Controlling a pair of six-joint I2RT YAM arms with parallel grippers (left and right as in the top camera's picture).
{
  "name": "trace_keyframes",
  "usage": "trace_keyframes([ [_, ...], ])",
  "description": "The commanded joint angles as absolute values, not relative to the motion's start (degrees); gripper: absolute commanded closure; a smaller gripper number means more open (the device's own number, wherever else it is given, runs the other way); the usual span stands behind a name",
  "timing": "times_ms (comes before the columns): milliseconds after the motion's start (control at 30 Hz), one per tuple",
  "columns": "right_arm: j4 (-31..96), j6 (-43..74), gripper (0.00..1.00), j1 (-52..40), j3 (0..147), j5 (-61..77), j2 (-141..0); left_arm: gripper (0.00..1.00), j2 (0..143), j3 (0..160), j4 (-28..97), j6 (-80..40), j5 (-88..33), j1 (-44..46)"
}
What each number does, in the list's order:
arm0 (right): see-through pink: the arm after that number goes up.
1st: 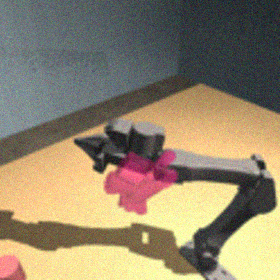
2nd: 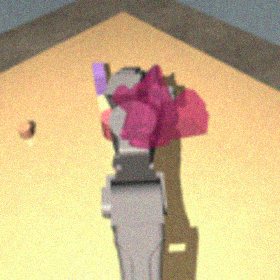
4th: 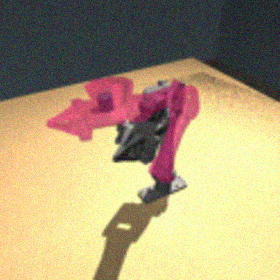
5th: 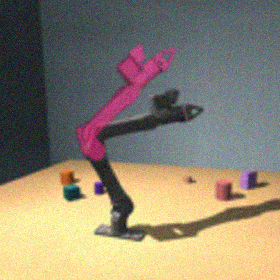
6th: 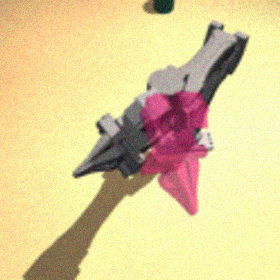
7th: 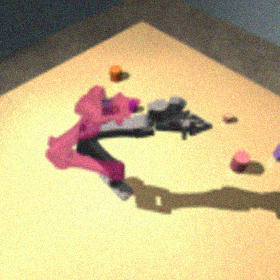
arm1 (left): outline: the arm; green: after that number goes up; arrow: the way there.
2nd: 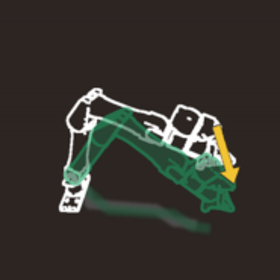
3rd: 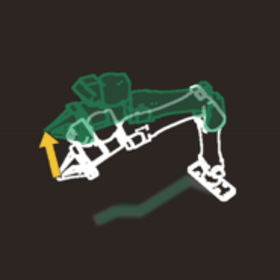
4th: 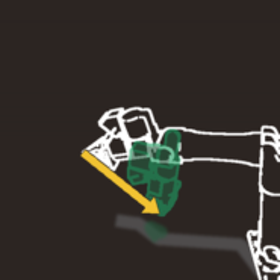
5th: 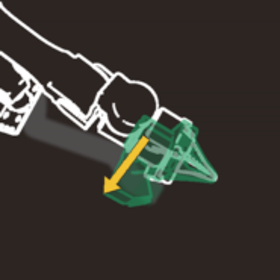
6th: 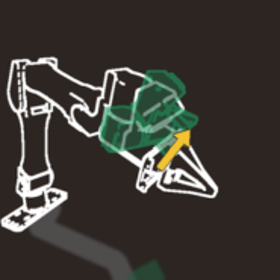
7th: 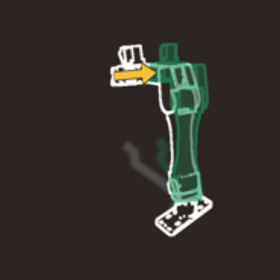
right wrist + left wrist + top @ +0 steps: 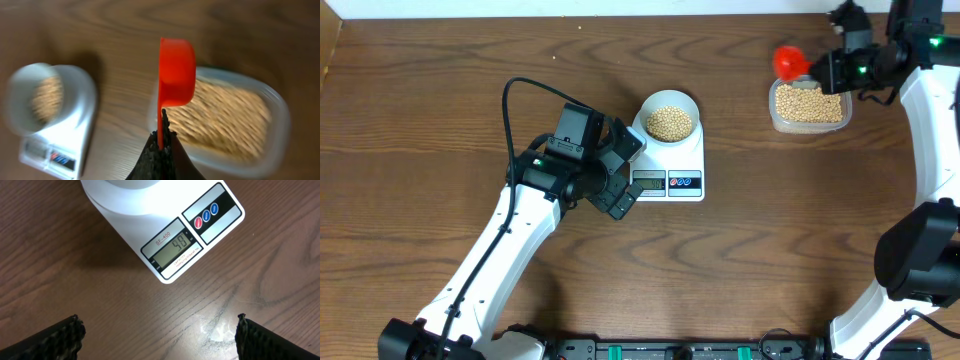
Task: Scoop item into bowl and weigh 50g on scale
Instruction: 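Move the scoop back right over the soybean tub, right gripper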
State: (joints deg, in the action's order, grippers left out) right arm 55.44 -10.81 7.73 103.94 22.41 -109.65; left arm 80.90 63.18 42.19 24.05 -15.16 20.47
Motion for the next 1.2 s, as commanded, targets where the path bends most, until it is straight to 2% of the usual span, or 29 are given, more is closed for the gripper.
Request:
trace_keyframes([
  [0,56.2,-3.2,0.99,7.8,105.0,9.5,-107.9,0.02,80.4,64.8,42.4,24.6,-16.1,20.5],
  [200,56.2,-3.2,0.99,7.0,104.9,3.2,-108.4,0.02,80.4,64.8,42.4,24.6,-16.1,20.5],
  [633,55.9,-3.7,0.99,6.5,104.8,3.6,-110.5,0.02,80.4,64.8,42.4,24.6,-16.1,20.5],
  [900,56.2,-3.7,0.99,6.5,104.8,8.4,-110.5,0.02,80.4,64.8,42.4,24.6,-16.1,20.5],
  [1033,57.3,-7.6,0.99,6.6,104.8,20.8,-109.4,0.02,80.4,64.8,42.4,24.6,-16.1,20.5],
  [1100,59.9,-11.0,0.99,6.8,104.8,30.4,-108.3,0.02,80.4,64.8,42.4,24.6,-16.1,20.5],
  [1167,64.5,-12.7,0.99,7.0,104.8,33.6,-107.6,0.02,80.4,64.8,42.4,24.6,-16.1,20.5],
])
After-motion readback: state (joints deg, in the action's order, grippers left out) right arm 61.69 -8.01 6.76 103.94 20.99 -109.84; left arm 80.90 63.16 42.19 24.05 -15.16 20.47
